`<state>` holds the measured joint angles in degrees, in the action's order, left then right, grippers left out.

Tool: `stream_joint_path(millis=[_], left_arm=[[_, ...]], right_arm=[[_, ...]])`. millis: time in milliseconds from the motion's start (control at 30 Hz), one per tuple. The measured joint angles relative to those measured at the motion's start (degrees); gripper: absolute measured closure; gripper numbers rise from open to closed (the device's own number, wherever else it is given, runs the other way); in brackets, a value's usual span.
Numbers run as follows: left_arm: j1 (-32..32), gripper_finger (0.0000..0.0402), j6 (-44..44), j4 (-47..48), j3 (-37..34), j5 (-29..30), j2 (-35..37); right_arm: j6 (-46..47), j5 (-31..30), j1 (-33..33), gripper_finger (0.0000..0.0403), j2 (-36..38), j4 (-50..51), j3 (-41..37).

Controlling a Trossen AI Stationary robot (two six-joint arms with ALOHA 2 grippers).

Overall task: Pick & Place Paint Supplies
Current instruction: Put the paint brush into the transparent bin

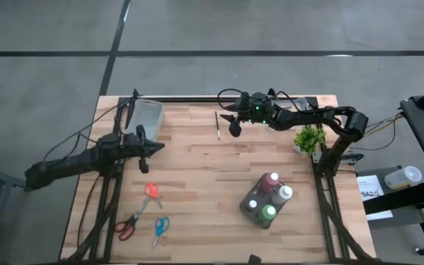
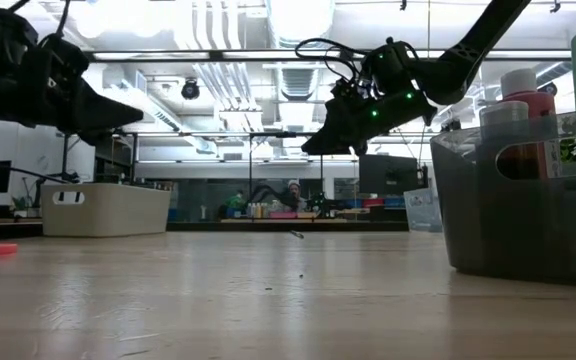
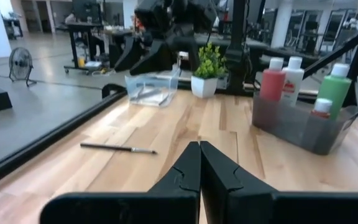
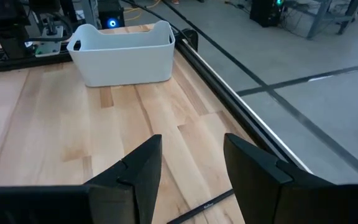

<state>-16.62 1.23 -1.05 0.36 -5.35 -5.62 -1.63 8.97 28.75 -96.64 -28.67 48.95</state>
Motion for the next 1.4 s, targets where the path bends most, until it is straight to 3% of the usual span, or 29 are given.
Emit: stream_joint_path(millis=[367, 800, 1233, 1400], left_arm=[[0.0, 0.0401, -1.6, 0.0, 0.0, 0.0, -5.5], [0.0, 0.0401, -1.0, -0.1, 0.0, 0.0, -5.8], [0.0, 0.0401, -1.0, -0.2, 0.0, 0.0, -5.8], [0.0, 0.0401, -1.0, -0.2, 0.0, 0.0, -5.8]], right_arm=[[2.2, 0.0, -1.0, 0.0233, 0.0, -0.2, 1.2], [6.2, -0.3, -1.4, 0.0233, 0.0, -0.1, 1.3], [14.6, -11.4, -4.5, 0.0233, 0.0, 6.1, 1.3], [18.3, -18.4, -7.3, 0.0233, 0.0, 9.9, 1.3]])
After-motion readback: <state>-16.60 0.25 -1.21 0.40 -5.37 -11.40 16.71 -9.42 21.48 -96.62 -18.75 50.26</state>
